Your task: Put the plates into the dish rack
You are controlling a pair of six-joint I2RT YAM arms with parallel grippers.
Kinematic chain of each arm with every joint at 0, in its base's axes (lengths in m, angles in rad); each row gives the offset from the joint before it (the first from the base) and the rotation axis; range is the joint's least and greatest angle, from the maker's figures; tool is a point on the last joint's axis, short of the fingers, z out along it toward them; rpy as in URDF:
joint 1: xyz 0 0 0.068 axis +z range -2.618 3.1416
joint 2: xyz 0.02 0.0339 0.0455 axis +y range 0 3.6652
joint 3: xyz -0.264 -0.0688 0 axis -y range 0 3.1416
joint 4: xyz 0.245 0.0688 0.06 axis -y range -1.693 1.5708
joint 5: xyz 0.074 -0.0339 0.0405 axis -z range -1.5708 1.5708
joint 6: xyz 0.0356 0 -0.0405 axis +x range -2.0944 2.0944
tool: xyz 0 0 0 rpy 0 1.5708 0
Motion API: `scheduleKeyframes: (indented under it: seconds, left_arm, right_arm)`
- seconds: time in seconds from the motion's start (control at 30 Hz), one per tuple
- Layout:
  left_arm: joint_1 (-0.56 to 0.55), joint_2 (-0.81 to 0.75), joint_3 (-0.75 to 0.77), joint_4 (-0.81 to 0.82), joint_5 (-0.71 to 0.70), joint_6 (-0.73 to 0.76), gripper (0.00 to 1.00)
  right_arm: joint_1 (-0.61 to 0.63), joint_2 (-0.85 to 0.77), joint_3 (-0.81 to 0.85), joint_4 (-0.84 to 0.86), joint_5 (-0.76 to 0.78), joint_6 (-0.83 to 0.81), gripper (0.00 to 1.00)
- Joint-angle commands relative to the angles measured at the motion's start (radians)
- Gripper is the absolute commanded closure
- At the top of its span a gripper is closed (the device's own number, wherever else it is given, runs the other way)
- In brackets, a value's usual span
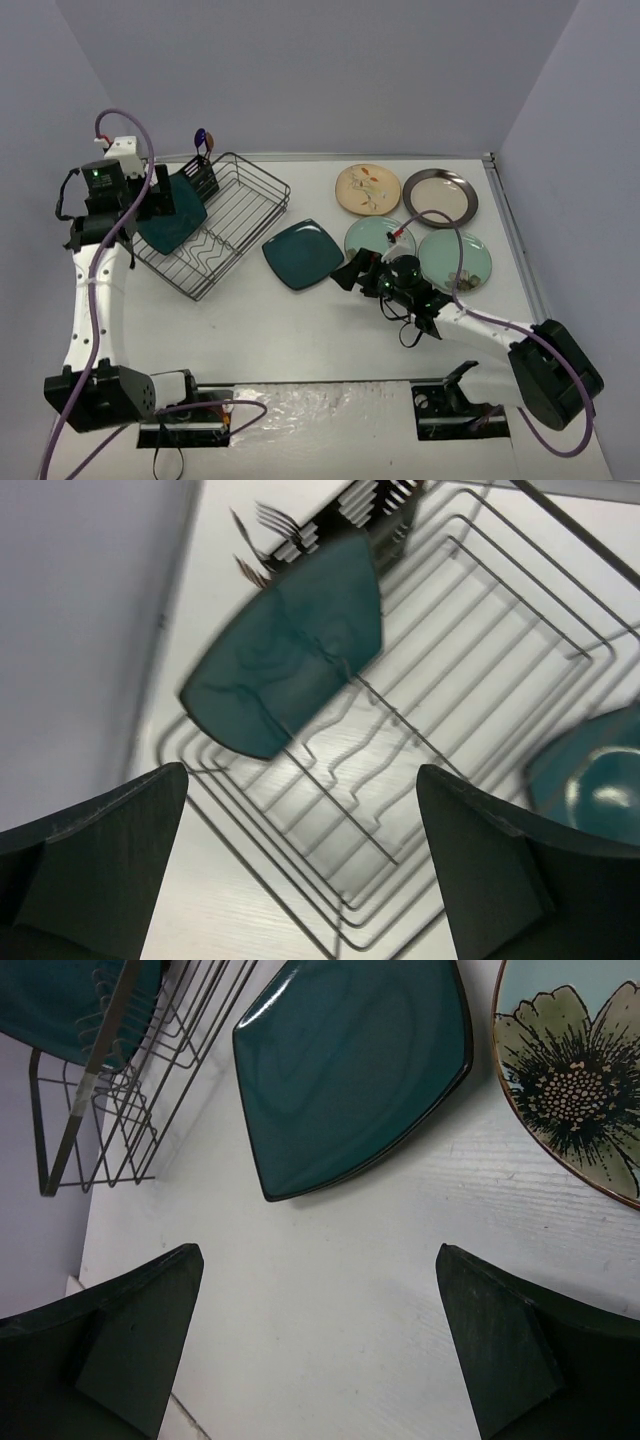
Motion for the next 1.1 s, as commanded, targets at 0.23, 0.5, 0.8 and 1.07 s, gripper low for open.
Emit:
scheduleKeyframes:
  seconds: [0.23, 0.5, 0.8, 1.07]
  left_arm:
    - [-0.096, -0.533, -0.483, 0.188, 0.189, -0.245, 0.03]
    - [-0.113, -0.616, -0.561, 0.178, 0.214, -0.241, 0.03]
    - [-0.128, -0.627, -0.561, 0.168, 0.204, -0.233, 0.03]
    - [-0.131, -0.628, -0.561, 0.164, 0.199, -0.232, 0.03]
  right_arm:
    - [0.137, 0.239, 0.001, 0.328, 0.335, 0.247, 0.03]
    - [0.151, 0.474, 0.063, 0.461, 0.345, 0.363, 0.05]
    - [0.163, 0.646, 0.091, 0.525, 0.378, 0.532, 0.12]
    - [0.163, 0.733, 0.108, 0.539, 0.384, 0.587, 0.21]
